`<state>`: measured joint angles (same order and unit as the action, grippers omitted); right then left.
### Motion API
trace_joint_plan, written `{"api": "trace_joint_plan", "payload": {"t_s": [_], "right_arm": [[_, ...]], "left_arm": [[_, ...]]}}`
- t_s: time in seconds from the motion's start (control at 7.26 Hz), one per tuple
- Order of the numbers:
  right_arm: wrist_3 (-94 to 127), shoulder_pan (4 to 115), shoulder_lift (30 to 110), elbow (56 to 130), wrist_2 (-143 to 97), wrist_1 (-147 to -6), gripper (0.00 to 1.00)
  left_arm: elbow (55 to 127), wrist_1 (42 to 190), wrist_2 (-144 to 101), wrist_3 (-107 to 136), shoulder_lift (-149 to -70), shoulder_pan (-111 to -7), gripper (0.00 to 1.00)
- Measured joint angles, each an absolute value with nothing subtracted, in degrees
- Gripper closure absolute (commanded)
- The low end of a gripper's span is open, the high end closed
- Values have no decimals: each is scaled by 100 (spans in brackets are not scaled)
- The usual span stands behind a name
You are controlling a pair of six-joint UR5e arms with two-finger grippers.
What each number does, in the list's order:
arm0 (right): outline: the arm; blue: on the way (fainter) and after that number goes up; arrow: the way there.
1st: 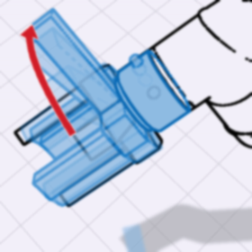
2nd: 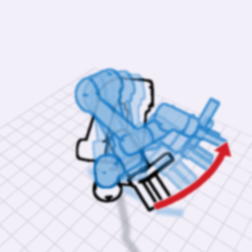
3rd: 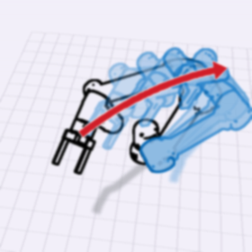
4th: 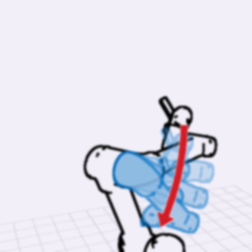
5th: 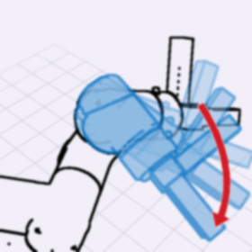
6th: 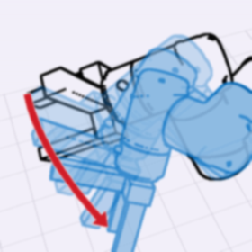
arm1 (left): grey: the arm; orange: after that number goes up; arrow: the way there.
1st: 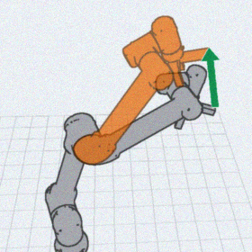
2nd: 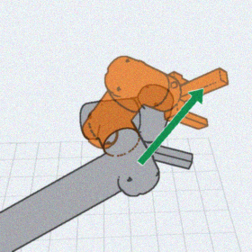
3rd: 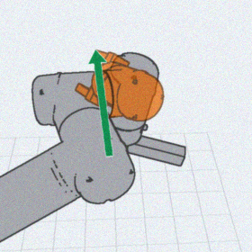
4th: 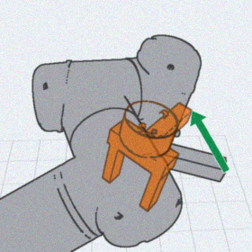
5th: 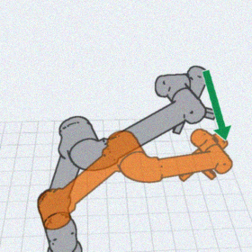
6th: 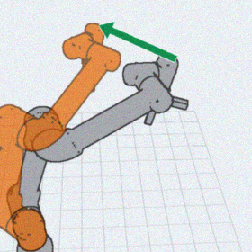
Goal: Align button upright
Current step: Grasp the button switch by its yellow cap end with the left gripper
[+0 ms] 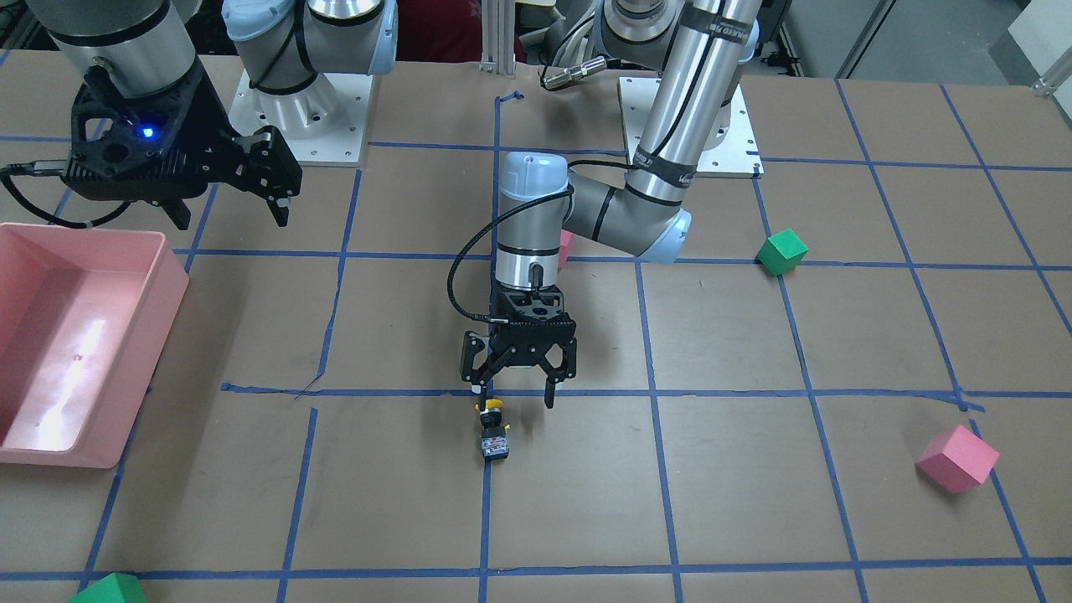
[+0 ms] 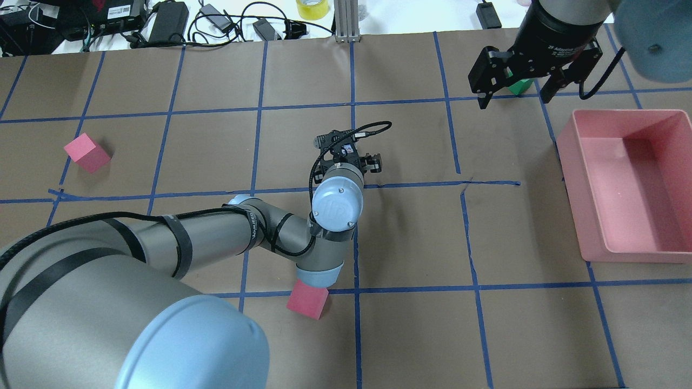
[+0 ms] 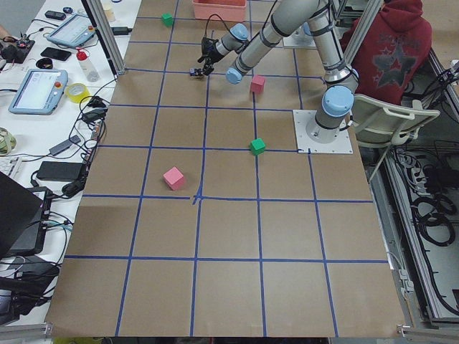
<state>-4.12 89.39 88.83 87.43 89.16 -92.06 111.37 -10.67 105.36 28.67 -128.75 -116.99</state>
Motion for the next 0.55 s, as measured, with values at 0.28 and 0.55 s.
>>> {"api": "trace_joint_plan", "payload": {"t_s": [0.28,0.55], "right_arm": [[-413,8939,8878,8756,8913,-9233,0],[-413,8939,8877,8775,8912,-9241,0]], "left_arm": [[11104,-1092,10616,2594,-13002,-11812,31],[11195,-1098,10625,2455,-12969,-11827,69]]}}
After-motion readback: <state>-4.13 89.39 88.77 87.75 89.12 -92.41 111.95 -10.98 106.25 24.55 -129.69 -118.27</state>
